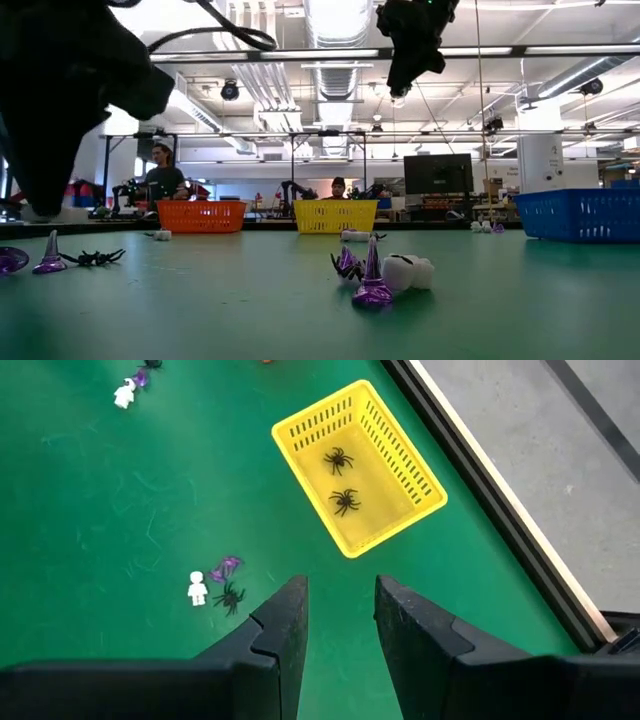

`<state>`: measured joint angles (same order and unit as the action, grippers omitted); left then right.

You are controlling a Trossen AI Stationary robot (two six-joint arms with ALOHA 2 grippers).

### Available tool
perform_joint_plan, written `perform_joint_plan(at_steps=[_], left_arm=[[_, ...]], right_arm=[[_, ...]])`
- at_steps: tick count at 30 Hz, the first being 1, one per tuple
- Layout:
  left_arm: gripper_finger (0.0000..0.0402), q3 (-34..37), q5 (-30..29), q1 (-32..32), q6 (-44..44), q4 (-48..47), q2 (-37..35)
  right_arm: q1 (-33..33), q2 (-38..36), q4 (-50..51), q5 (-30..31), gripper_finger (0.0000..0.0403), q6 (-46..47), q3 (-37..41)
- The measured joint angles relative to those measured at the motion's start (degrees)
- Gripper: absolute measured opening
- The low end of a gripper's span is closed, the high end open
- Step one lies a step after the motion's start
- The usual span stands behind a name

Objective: Sort Halloween decoration
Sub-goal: Put the white skeleton toy into the blue basket

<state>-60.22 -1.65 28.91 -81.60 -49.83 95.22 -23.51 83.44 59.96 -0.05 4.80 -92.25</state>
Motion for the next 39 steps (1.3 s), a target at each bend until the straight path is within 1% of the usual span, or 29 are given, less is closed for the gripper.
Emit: perform_joint_plan(at_steps=[2,4,8,13,16,18,21,24,27,29,30,34,36,39], left_arm=[[0.0001,-1.8,-0.9,0.0,0.0,-3.8,-0.5],[0.0001,-3.7,-3.3,0.0,0.0,-6.5,-1.2],[0.0001,-6.3,-12.3,-0.5,0.1,-8.6,-3.9],[0.0001,-6.0,-22.0,-1.8,0.1,-8.7,-8.6],[0.0001,-5.0,-26.3,-2.6,1.3,-8.8,-11.1],[0.0001,-4.7,-28.4,-3.4,4.0,-8.7,-12.5],[0.0001,-4.6,-30.3,-5.2,9.2,-8.7,-14.1],[0.0001,-4.5,-30.7,-7.3,15.3,-8.7,-15.1],[0.0001,-4.5,-31.1,-9.8,22.0,-8.6,-16.5],[0.0001,-4.5,-32.0,-11.4,26.1,-8.4,-17.1],[0.0001,-4.4,-32.4,-12.2,28.1,-8.3,-17.5],[0.0001,-4.4,-35.5,-15.1,36.4,-7.2,-19.8],[0.0001,-4.0,-35.7,-16.6,40.9,-5.5,-21.4],[0.0001,-3.0,-34.5,-18.9,47.7,-0.6,-23.9]], right_arm=[[0.0,-0.3,0.0,-0.1,0.0109,-0.6,0.0],[0.0,-0.5,0.2,-0.6,0.0109,-1.0,0.0],[0.0,-0.6,2.3,-4.8,0.0109,-1.7,0.0],[0.0,-0.5,1.9,-8.7,0.0109,-1.9,0.0],[0.0,-0.5,0.3,-9.0,0.0109,-1.8,0.0],[0.0,-0.5,-0.5,-9.3,0.0109,-1.2,0.0],[0.0,-0.5,-1.6,-9.4,0.0109,0.3,0.0],[0.0,-0.5,-2.1,-10.6,0.0109,2.1,0.0],[0.0,-0.4,-3.0,-16.8,0.0109,4.4,0.0],[0.3,-0.1,-5.4,-21.7,0.0109,6.0,0.0],[0.6,0.1,-6.8,-23.1,0.0109,6.8,0.0],[2.4,0.7,-11.6,-23.7,0.0110,11.0,0.0],[3.4,1.1,-13.9,-23.5,0.0115,12.9,0.0],[5.3,1.8,-18.0,-21.1,0.0131,15.8,0.0]])
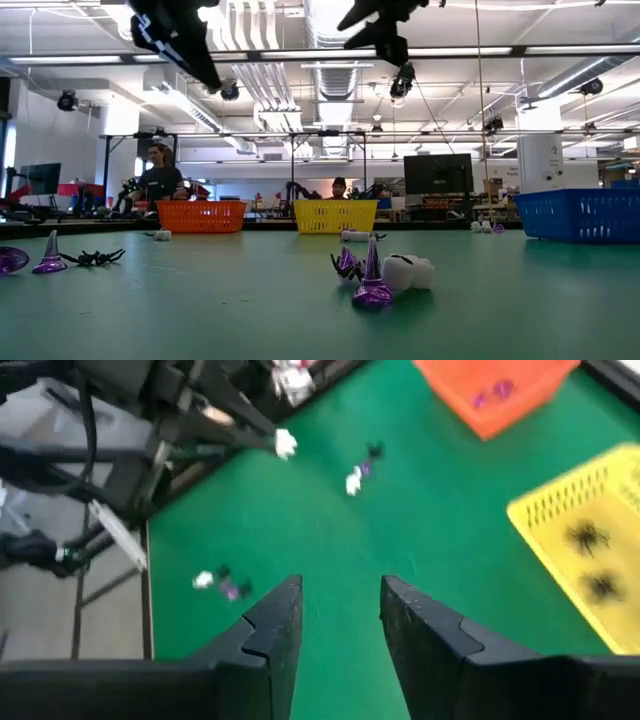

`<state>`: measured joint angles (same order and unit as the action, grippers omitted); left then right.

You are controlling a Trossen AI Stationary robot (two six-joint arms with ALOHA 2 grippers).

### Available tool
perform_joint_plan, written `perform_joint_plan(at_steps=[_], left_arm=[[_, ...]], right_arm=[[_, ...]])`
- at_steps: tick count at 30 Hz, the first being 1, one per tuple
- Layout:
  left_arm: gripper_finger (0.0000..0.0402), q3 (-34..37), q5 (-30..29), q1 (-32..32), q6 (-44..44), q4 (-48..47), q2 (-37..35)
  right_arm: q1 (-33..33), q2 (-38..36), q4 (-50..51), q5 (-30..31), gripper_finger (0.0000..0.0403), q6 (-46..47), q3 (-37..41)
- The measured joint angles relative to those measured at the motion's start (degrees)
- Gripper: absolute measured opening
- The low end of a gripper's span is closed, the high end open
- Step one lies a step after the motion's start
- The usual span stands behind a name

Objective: Sort Halloween decoration
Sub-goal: Put the white skeleton toy into the blue basket

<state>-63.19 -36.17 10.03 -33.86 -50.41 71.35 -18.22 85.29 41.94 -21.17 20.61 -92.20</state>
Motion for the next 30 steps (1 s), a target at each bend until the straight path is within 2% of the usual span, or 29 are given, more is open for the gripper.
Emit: perform_joint_plan(at_steps=[6,14,18,30], left_arm=[[0.0001,3.0,5.2,-4.0,11.1,9.9,-3.1],[0.0001,3.0,7.8,-6.0,21.9,16.7,-3.2],[0.0001,3.0,8.4,-6.1,25.1,19.1,-3.2],[0.0001,3.0,9.9,-6.7,28.7,23.0,-3.1]], right_arm=[[2.4,1.6,-7.4,3.0,0.0158,5.7,0.0],[5.4,6.1,-14.4,5.2,0.0162,11.8,0.0],[6.3,8.1,-16.9,7.7,0.0162,14.5,0.0],[8.3,10.9,-20.6,7.7,0.0162,18.9,0.0]])
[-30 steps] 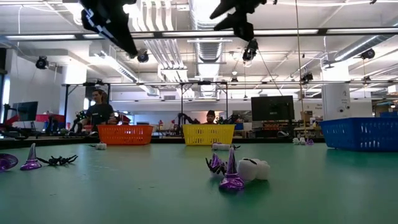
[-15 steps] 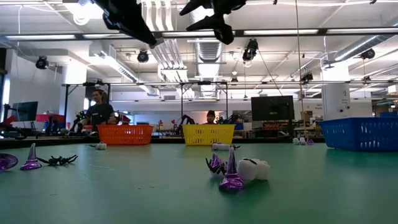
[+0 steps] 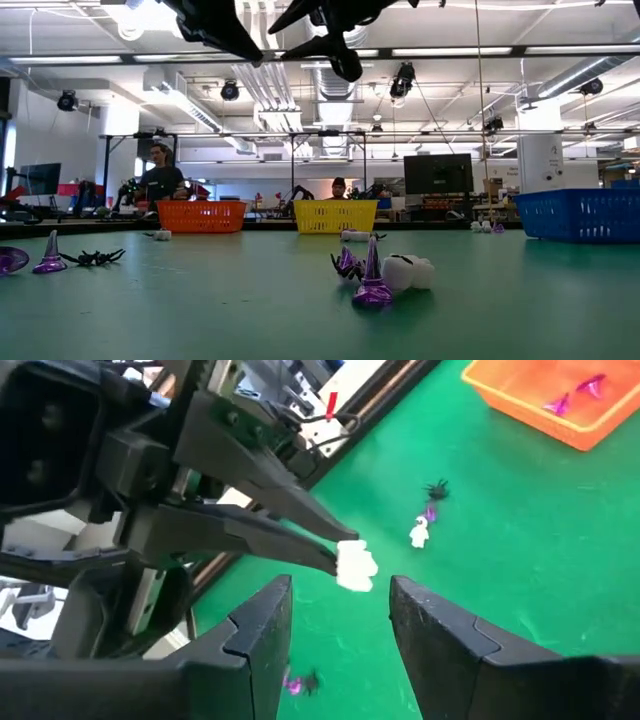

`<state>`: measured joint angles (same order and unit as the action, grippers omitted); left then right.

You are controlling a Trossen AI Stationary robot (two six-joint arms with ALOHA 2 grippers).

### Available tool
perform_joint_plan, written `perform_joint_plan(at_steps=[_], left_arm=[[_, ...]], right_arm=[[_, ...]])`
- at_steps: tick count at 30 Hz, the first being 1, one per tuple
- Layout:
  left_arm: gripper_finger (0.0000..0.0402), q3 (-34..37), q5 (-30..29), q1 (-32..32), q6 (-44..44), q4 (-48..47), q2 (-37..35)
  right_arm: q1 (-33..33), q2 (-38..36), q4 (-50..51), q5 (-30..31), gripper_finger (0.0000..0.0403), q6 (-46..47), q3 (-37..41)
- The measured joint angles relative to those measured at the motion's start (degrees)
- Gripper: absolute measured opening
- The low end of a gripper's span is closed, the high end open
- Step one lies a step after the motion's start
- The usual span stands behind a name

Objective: Sort Halloween decoration
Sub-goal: Put the white skeleton toy into the blue basket

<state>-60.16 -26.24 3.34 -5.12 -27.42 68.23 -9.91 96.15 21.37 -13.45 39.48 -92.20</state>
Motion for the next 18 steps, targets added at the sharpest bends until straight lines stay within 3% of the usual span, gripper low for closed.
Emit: perform_joint_plan(at_steps=[10,18], left_arm=[[0.0000,0.0,1.8,-0.6,1.1,1.9,0.0],[0.0001,0.0,1.8,-1.1,1.5,1.7,0.0]], right_arm=[[0.5,1.3,-2.6,0.9,0.0157,0.5,0.0],[0.5,1.6,-2.3,1.5,0.0107,0.6,0.0]])
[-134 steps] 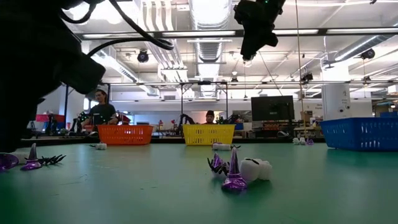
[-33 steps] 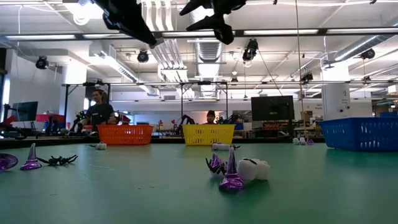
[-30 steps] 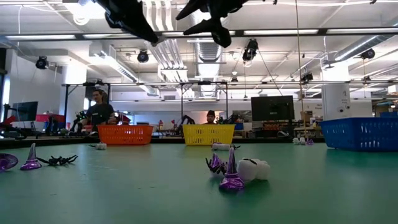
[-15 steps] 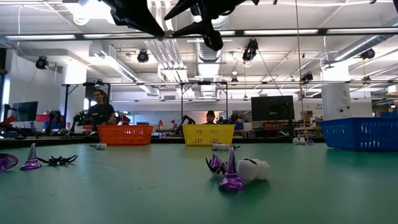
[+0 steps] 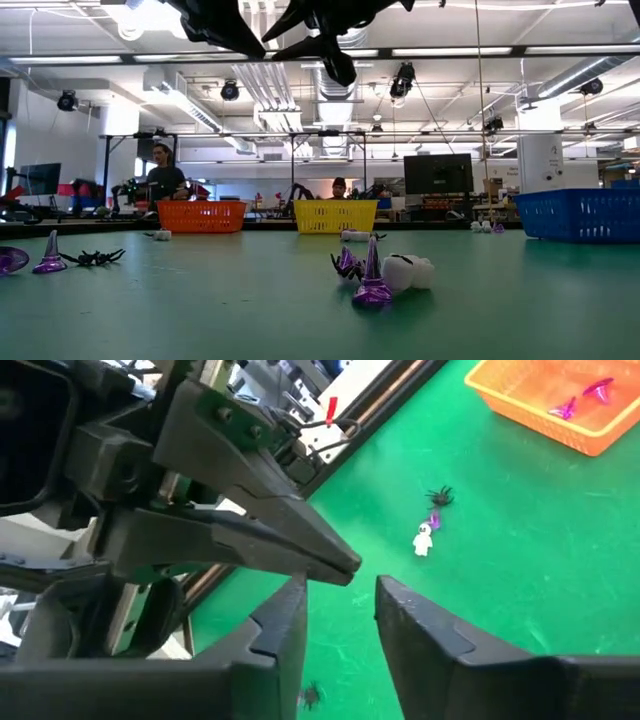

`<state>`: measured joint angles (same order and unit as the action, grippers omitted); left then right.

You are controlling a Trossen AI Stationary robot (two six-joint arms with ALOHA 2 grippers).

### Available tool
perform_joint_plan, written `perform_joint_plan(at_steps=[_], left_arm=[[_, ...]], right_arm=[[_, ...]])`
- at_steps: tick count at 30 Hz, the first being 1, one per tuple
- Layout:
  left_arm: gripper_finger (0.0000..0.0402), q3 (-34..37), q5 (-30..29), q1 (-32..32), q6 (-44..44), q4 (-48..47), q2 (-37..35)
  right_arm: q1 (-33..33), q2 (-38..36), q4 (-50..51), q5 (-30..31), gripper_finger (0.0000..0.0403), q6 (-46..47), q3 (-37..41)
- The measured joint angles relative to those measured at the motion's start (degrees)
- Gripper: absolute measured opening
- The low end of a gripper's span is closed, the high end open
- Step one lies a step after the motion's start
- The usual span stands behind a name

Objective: Sort Halloween decoration
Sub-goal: Put the white skeleton toy into the blue basket

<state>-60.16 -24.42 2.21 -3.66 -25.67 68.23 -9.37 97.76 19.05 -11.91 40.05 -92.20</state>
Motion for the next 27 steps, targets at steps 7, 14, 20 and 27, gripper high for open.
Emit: perform_joint_plan(at_steps=[7,14,20,27], left_arm=[[0.0001,0.0,0.0,-0.3,0.2,-1.8,0.0],[0.0000,0.0,-2.3,-0.3,1.7,-4.9,-0.3],[0.0016,0.0,-6.5,-0.6,1.7,-9.1,-2.7],[0.0039,0.0,-6.6,-0.6,1.0,-15.1,-5.2]], right_arm=[[0.0,0.0,4.3,0.0,0.0057,-0.1,0.0],[0.0,0.2,7.7,0.1,0.0078,-3.1,0.0],[0.0,2.8,7.7,0.0,0.0123,-10.0,0.0],[0.0,8.5,5.5,-0.1,0.0135,-21.6,0.0]])
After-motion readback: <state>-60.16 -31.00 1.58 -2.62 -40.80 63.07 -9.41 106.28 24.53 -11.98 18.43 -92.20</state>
